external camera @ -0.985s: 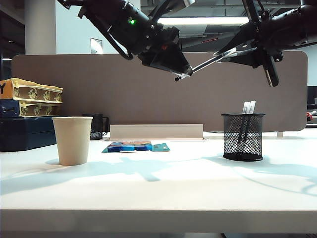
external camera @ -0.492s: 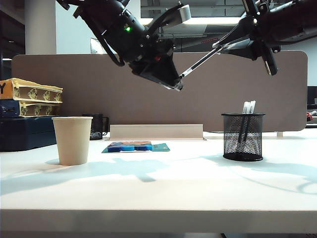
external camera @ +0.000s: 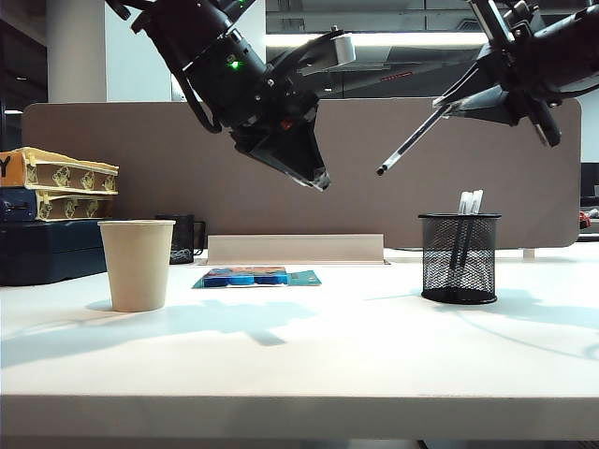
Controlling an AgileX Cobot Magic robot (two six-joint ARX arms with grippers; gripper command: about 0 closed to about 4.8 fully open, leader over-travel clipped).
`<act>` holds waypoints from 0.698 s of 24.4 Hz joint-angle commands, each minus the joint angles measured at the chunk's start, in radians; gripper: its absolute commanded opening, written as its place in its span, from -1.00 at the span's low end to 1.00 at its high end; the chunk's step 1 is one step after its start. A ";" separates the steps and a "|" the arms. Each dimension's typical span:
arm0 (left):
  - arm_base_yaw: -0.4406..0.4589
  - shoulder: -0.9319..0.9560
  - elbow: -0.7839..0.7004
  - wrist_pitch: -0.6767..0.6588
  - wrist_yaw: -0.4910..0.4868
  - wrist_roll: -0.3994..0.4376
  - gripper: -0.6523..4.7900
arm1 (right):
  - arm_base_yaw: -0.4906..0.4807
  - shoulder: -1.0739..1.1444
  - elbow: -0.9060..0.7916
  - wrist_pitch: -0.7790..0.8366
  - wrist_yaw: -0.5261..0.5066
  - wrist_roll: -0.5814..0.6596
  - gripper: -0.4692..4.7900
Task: Pick up one pen and put it in the pen container.
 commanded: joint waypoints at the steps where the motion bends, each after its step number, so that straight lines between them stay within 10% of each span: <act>1: 0.000 -0.007 0.006 0.006 -0.001 0.000 -0.30 | -0.022 -0.002 0.005 0.009 0.004 -0.038 -0.79; 17: -0.001 -0.007 0.006 0.006 0.001 0.000 -0.30 | -0.055 0.019 0.149 -0.224 0.120 -0.406 -0.79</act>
